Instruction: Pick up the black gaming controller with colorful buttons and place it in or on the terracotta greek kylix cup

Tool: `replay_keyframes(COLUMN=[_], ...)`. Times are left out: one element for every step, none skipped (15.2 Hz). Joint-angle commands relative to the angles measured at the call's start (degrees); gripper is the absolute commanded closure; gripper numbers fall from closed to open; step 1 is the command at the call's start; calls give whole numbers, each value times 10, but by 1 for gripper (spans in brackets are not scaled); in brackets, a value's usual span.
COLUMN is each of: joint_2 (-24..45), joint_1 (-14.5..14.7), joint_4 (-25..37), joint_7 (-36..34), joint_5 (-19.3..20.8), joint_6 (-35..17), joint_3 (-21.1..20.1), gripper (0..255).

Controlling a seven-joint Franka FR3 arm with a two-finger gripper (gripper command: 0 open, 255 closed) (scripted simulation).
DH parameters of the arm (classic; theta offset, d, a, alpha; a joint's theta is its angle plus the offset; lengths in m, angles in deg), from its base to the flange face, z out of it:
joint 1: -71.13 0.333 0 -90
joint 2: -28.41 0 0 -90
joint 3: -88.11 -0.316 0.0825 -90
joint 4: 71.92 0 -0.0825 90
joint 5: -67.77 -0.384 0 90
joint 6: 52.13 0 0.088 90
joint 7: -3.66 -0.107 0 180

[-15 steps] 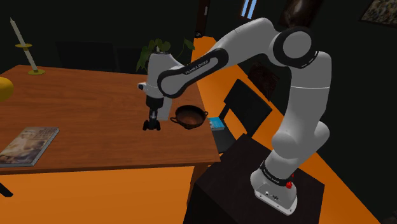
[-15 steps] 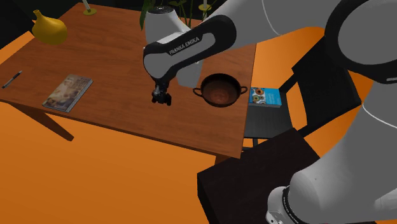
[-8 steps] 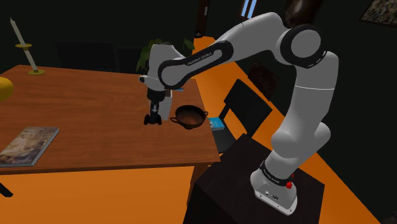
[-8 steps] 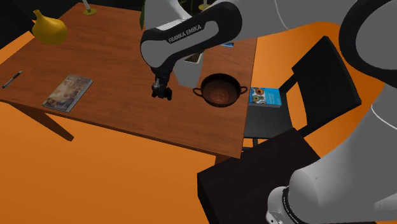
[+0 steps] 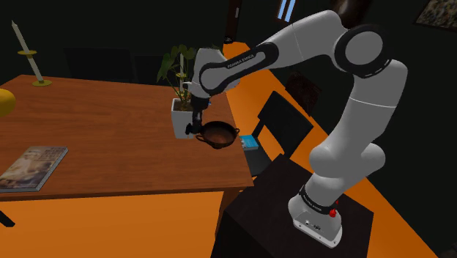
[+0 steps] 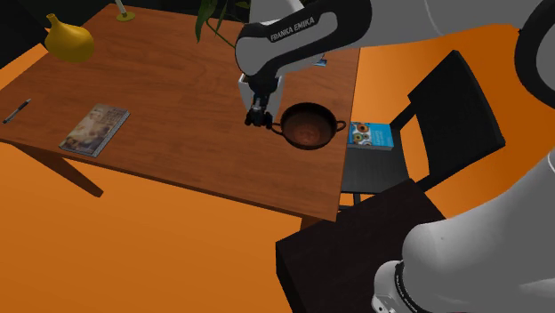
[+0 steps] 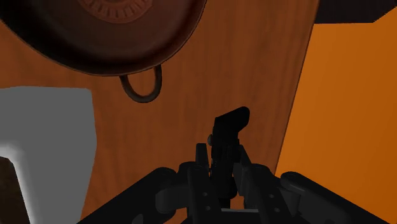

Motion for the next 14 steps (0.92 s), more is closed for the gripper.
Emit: replay_keyframes(joint_2=[-21,-28,-34,-40,-45,-49,-53,-55,-57,-58,-59,-53,-47,-41], joint_1=[-29,-41,-53,-63,-74,-84,-93,-103,-112,-121,-136,-134,-132,-131], joint_4=[-16,-21,-25,-29,-32,-34,-36,-37,-38,-37,-35,-38,-41,-44], joint_7=[40,58,76,93,109,125,141,156,171,185,209,207,204,202], joint_5=[-21,-27,-33,-39,-43,-47,-50,-52,-54,-55,-54,-50,-46,-41], joint_6=[4,6,8,10,13,15,18,21,24,27,33,25,18,11], joint_3=[0,2,5,9,13,17,22,26,32,37,46,48,49,50], gripper=[255,255,255,255,255,255,255,255,255,255,255,255,255,255])
